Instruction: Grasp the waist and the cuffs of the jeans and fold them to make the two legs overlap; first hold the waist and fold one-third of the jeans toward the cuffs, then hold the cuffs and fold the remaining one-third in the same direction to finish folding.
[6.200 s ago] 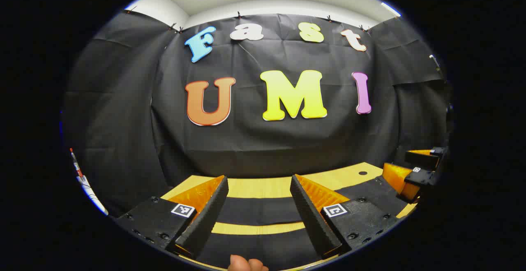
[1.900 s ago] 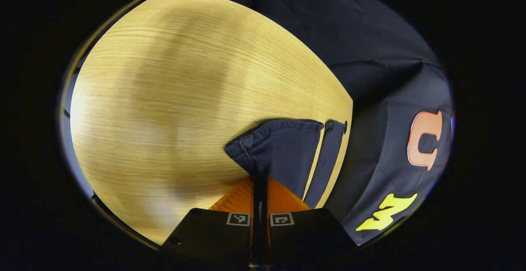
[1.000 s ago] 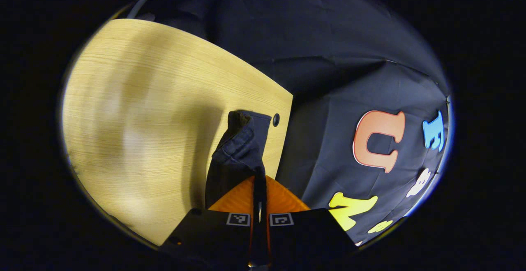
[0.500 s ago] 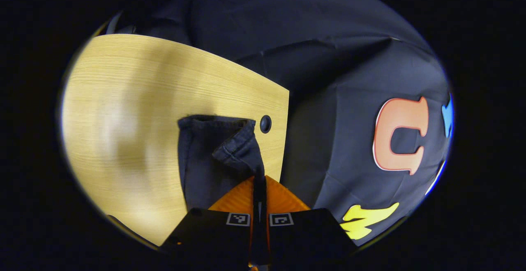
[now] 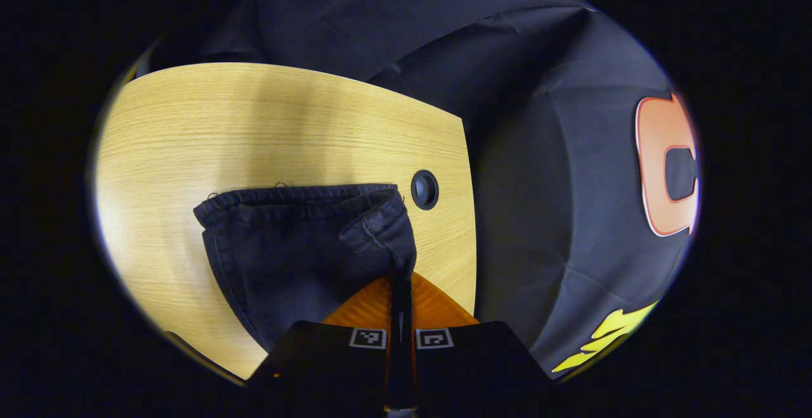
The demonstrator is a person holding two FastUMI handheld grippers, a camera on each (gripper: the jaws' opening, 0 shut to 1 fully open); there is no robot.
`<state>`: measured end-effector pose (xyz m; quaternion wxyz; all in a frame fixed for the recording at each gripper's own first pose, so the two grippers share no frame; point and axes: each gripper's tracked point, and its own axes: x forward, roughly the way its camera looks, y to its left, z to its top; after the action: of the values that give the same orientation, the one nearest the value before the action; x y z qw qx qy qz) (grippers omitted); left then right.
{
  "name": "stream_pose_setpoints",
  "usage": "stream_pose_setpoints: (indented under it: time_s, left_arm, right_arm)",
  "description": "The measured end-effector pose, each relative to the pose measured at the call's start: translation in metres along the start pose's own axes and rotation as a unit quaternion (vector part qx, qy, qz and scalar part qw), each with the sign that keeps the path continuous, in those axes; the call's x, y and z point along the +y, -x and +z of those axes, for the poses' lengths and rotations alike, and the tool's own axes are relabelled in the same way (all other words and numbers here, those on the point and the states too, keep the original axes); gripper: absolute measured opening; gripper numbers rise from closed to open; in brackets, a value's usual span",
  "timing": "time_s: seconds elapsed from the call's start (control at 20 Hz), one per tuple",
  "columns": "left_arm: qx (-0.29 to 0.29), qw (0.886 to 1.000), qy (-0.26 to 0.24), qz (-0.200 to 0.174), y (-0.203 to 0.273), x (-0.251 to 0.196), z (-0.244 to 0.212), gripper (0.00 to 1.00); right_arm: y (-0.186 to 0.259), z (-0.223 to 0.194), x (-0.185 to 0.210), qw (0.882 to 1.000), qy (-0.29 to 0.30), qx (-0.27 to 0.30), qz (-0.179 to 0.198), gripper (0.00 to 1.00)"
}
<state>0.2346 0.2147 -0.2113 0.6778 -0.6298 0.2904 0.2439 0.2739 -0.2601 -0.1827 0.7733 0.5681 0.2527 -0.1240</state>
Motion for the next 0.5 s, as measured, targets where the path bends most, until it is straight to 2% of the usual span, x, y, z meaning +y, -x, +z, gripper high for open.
stream_pose_setpoints:
  time_s: [0.05,0.1,0.15,0.3,0.45,0.5]
  left_arm:
    - [-0.003,1.000,-0.011,0.006,0.000,0.003,-0.001,0.03]
    - [-0.013,0.999,-0.024,0.017,0.001,0.009,0.005,0.07]
    - [-0.016,0.999,-0.034,0.015,-0.006,0.008,0.004,0.25]
    - [-0.021,0.996,-0.087,0.030,0.001,0.018,-0.001,0.96]
    - [-0.043,0.985,-0.164,0.026,0.026,0.012,-0.002,0.96]
    - [-0.058,0.978,-0.198,0.017,0.038,0.005,-0.001,1.00]
  right_arm:
    - [0.001,0.001,0.001,1.000,0.004,-0.003,0.002,0.00]
    - [-0.002,0.001,0.004,1.000,-0.002,0.000,0.013,0.04]
    - [-0.008,-0.007,0.010,1.000,-0.008,0.011,0.020,0.02]
    - [-0.007,-0.018,0.009,1.000,0.000,0.023,0.012,0.77]
    - [0.017,-0.022,0.026,0.999,-0.001,0.028,0.042,0.77]
    - [0.028,-0.021,0.026,0.999,0.010,0.025,0.047,0.84]
